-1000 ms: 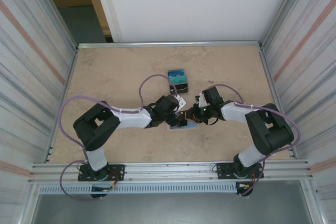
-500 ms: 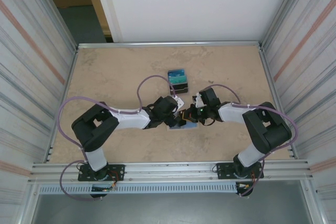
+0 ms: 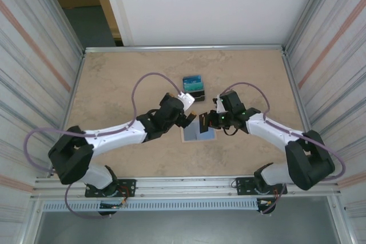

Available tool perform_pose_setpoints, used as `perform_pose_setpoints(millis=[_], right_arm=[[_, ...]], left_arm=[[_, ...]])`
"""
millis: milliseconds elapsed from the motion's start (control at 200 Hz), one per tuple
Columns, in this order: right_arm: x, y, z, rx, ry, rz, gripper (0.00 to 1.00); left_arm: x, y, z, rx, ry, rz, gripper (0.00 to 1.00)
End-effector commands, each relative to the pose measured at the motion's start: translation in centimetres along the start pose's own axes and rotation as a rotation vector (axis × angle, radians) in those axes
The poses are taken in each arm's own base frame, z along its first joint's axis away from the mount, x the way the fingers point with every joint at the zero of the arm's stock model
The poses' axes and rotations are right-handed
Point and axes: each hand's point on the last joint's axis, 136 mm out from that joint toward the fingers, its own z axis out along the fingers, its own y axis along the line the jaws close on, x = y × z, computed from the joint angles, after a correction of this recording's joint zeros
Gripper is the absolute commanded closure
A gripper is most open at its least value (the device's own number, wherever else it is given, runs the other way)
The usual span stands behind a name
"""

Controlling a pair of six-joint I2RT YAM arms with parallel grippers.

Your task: Take the credit cards out of the card holder

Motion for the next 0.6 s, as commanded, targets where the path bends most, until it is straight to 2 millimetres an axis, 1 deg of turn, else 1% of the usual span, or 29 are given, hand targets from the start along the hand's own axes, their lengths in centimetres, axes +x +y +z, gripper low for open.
perform_pose_setpoints(millis=[0,105,185,311,386,501,596], right_arm=[[-0.8,1.4,-2.2,0.001,-0.050,-0.119,1.00],[-1.2,3.5,-3.9,-0.069,-0.101,-0.228,1.00],[-1.4,5.5,-5.3,-0.126,-0.148,-0.322,1.00],[-1.6,8.2,-6.9,-0.192,-0.207,-0.453,1.00],[-1.7,9.3,-7.6,-0.209,-0.227,-0.514,1.00],[-1.7,10.9,-8.1,-0.236,-0.232,-0.593,1.00],[-1.6,12.0,-8.2,-0.246,-0.221,-0.646,1.00]], left_arm=[[-1.0,2.1,-2.1,-0.070,-0.045,-0.035,0.01],[-1.9,3.0,-3.6,-0.068,-0.095,-0.068,0.02],[-2.4,3.6,-4.6,-0.030,-0.131,-0.096,0.03],[-3.0,3.4,-5.9,0.119,-0.157,-0.108,0.04],[-3.3,3.3,-6.7,0.201,-0.157,-0.091,0.03],[-3.6,3.4,-7.7,0.260,-0.168,-0.042,0.01],[-3.8,4.2,-8.2,0.278,-0.186,-0.049,0.01]])
